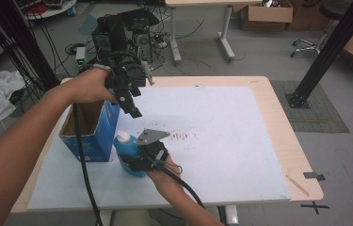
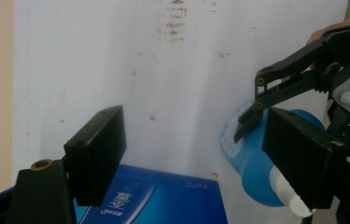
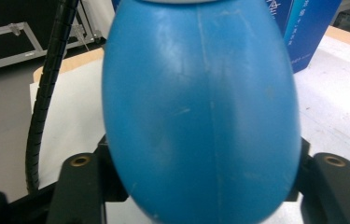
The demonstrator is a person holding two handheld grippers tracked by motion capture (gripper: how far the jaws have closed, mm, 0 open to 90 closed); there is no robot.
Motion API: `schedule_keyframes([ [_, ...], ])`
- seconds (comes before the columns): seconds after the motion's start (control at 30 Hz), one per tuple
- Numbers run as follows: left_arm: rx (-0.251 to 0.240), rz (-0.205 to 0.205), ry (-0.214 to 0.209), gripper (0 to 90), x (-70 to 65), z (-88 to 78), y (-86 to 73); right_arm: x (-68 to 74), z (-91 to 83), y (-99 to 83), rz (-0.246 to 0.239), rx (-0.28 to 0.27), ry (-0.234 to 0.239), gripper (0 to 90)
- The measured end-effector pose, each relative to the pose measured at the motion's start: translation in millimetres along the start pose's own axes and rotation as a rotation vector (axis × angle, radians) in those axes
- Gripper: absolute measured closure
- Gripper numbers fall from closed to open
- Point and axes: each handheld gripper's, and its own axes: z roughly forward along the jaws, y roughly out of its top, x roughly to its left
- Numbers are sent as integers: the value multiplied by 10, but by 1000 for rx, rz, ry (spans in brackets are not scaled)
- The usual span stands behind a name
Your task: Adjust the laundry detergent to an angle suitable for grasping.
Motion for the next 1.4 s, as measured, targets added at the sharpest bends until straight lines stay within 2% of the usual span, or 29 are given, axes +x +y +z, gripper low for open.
schedule_keyframes([
  [0.6, -11, -7, 3, 227, 2, 6, -5, 11, -8, 8, -17, 2, -4, 426],
  [0.83, -6, -7, 3, 227, 14, 8, -9, -75, -58, 28, -31, 28, 26, 435],
  [0.93, -2, -7, 4, 227, 20, 5, -2, -166, -138, 50, -32, 34, 38, 437],
  [1.1, -10, -13, 6, 227, 24, 1, 11, -296, -351, 152, -61, 34, 52, 438],
  [1.2, -8, -13, 7, 227, 29, -15, 21, -364, -467, 202, -87, 46, 75, 438],
  [1.23, -21, -27, 5, 227, 22, -7, 21, -387, -503, 211, -94, 51, 85, 438],
  [1.33, -10, -19, 8, 227, 23, -9, 30, -463, -603, 218, -104, 57, 120, 438],
  [1.4, -15, -30, 6, 226, 20, -4, 31, -514, -664, 216, -106, 59, 142, 437],
])
